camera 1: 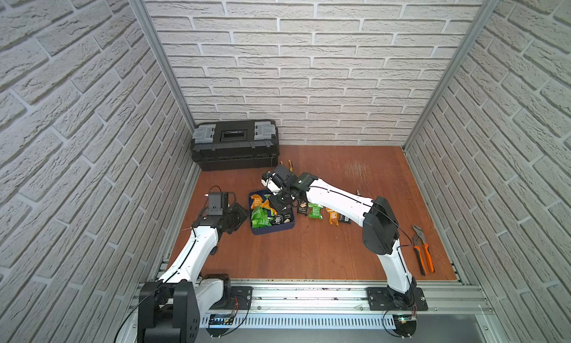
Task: Take the cookies out of the storage box
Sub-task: Place the cookie at the center of the board.
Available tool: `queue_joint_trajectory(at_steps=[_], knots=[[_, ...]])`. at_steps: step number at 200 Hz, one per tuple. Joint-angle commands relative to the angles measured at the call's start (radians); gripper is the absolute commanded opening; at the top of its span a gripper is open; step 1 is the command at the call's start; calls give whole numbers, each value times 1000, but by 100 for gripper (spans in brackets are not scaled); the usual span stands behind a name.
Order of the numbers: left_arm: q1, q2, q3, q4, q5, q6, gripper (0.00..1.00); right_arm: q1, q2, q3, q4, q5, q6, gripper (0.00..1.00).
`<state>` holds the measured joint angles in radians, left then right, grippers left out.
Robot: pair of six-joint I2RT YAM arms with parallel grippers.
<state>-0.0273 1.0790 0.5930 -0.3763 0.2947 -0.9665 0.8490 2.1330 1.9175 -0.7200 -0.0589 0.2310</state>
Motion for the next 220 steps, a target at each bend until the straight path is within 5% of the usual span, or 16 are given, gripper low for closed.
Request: queue_joint_trajectory(at_steps=[1, 86, 220], knots=[[-10, 1, -12, -21, -20, 9, 42, -18, -71, -48, 85, 52, 94, 19], [-75, 25, 72, -89, -104, 52, 44, -216, -198, -317, 122, 279, 402, 18], [-224, 101, 231, -245, -288, 114, 49, -373, -55, -374, 103, 375, 438, 21]])
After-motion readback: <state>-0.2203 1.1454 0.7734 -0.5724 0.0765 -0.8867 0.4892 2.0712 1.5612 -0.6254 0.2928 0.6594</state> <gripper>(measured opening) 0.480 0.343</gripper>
